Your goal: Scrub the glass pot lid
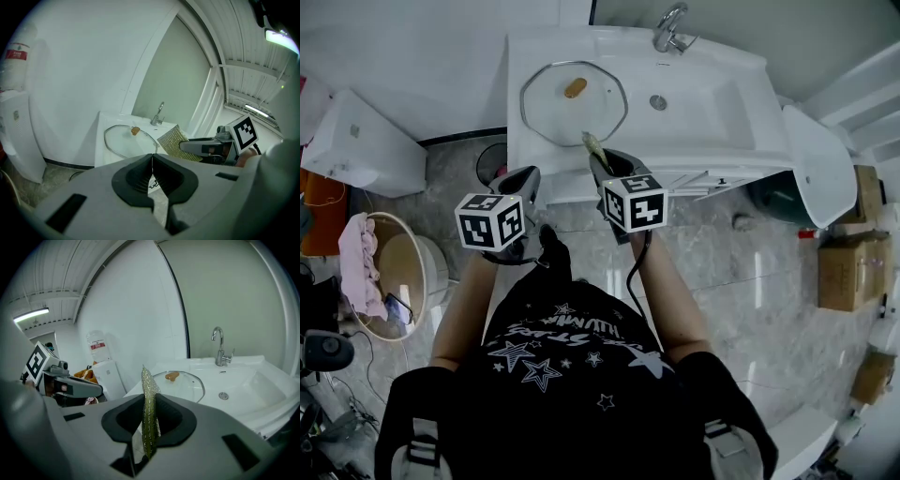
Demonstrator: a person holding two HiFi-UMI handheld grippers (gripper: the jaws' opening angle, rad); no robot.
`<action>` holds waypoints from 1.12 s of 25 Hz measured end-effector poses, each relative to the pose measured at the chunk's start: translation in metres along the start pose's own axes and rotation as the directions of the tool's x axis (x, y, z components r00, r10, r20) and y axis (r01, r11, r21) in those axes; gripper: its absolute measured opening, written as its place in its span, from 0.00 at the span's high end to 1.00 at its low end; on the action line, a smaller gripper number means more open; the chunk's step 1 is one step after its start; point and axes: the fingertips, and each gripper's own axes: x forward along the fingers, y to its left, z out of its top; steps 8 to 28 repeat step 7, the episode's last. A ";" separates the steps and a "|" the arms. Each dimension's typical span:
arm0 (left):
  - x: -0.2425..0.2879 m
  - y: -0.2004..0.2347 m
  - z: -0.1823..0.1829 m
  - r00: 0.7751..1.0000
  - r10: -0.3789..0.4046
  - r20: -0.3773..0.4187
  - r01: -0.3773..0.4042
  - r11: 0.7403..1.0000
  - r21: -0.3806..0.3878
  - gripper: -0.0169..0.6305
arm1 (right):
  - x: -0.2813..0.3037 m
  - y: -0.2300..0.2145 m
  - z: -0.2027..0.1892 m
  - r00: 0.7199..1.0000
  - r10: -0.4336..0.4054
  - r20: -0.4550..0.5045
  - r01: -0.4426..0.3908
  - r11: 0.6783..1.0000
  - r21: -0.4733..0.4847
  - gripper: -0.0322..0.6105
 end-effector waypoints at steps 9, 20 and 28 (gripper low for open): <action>-0.007 -0.010 -0.004 1.000 -0.008 0.007 0.008 1.000 0.016 0.96 | -0.013 0.008 -0.006 1.000 0.008 0.003 -0.008 1.000 -0.001 0.84; -0.007 -0.010 -0.004 1.000 -0.008 0.007 0.008 1.000 0.016 0.96 | -0.013 0.008 -0.006 1.000 0.008 0.003 -0.008 1.000 -0.001 0.84; -0.007 -0.010 -0.004 1.000 -0.008 0.007 0.008 1.000 0.016 0.96 | -0.013 0.008 -0.006 1.000 0.008 0.003 -0.008 1.000 -0.001 0.84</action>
